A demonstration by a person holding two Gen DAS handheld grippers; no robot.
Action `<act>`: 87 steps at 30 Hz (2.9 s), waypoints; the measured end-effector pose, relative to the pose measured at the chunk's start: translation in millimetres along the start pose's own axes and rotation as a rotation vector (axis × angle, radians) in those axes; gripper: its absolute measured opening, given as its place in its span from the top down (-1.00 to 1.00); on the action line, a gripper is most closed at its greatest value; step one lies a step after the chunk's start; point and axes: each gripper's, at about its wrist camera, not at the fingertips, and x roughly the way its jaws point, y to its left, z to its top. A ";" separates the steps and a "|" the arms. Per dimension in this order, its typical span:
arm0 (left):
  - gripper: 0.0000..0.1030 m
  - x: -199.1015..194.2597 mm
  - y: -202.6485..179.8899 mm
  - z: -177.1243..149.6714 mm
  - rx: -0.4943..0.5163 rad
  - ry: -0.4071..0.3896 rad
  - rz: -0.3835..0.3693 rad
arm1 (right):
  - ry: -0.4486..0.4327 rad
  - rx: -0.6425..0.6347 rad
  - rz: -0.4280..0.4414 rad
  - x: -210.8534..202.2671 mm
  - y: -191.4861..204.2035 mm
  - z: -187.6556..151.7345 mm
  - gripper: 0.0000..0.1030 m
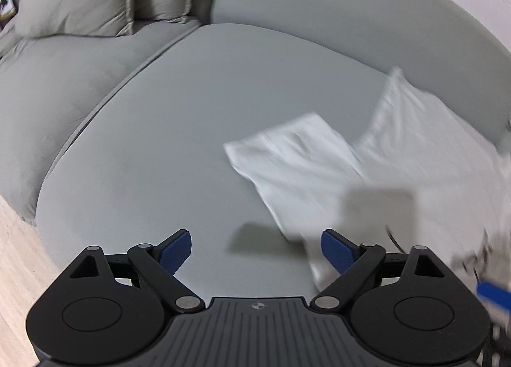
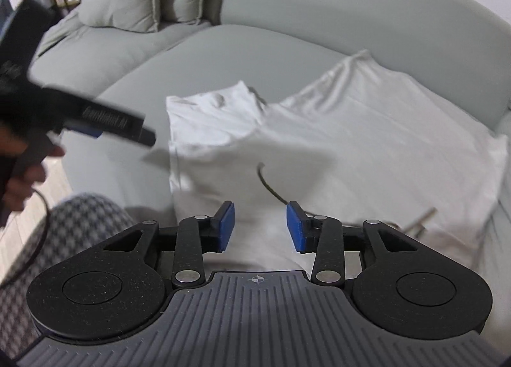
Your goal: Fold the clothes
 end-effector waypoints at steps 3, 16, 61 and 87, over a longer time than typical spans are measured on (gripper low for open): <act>-0.38 28.7 19.9 15.8 -0.059 0.000 0.000 | 0.023 -0.006 0.013 17.5 7.6 3.9 0.13; -0.08 86.8 32.4 29.5 -0.043 -0.106 -0.099 | 0.089 -0.035 0.017 48.4 10.5 -0.8 0.11; 0.85 1.9 -91.6 -7.4 0.467 -0.045 -0.338 | 0.015 0.187 -0.089 -19.1 -57.5 -43.0 0.25; 0.79 37.3 -183.9 -106.5 0.884 0.232 -0.221 | 0.145 0.259 -0.222 -23.5 -94.2 -127.6 0.26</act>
